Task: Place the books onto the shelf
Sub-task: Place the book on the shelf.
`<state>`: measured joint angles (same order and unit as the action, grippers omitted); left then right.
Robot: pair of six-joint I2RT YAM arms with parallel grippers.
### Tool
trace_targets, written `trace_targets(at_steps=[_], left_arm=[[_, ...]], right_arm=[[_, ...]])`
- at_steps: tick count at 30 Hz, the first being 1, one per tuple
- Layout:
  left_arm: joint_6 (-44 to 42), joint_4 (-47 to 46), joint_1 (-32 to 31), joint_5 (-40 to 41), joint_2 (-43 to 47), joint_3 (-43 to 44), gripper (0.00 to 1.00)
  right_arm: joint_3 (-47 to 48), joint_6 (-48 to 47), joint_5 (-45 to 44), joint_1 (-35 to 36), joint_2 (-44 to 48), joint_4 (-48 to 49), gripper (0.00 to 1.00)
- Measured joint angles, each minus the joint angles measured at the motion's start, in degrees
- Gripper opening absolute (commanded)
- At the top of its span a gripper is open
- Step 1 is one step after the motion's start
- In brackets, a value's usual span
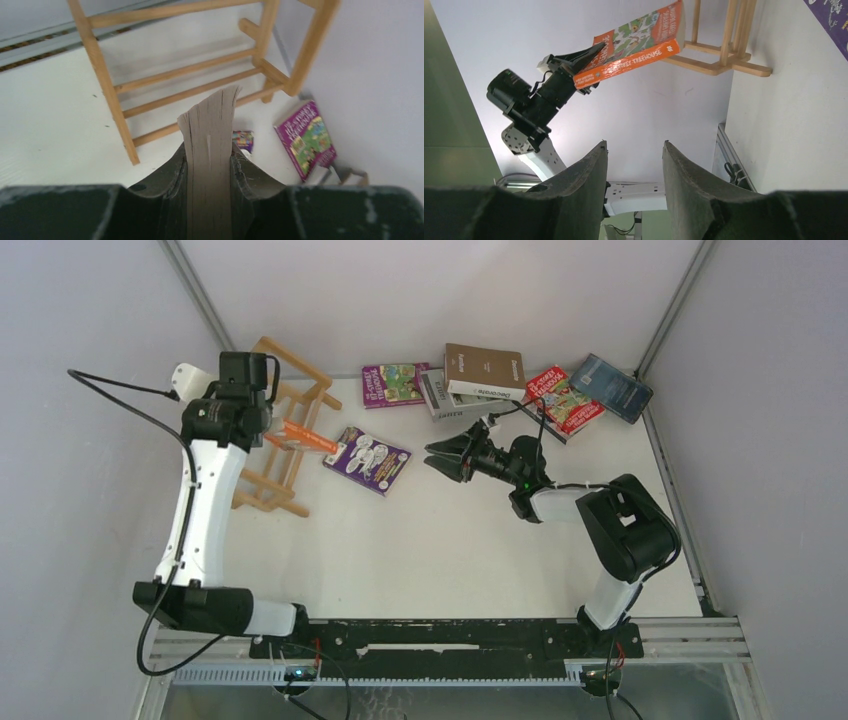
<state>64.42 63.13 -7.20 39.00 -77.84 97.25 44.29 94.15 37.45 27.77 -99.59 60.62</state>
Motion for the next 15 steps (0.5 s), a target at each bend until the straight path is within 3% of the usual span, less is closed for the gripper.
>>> trace_targets(at_steps=[15], left_arm=[[-6.80,1.64,12.20,-6.95,-8.20,6.03,0.00]], right_arm=[[0.04,-2.62,-0.70,0.11,-1.53,-0.48,0.51]])
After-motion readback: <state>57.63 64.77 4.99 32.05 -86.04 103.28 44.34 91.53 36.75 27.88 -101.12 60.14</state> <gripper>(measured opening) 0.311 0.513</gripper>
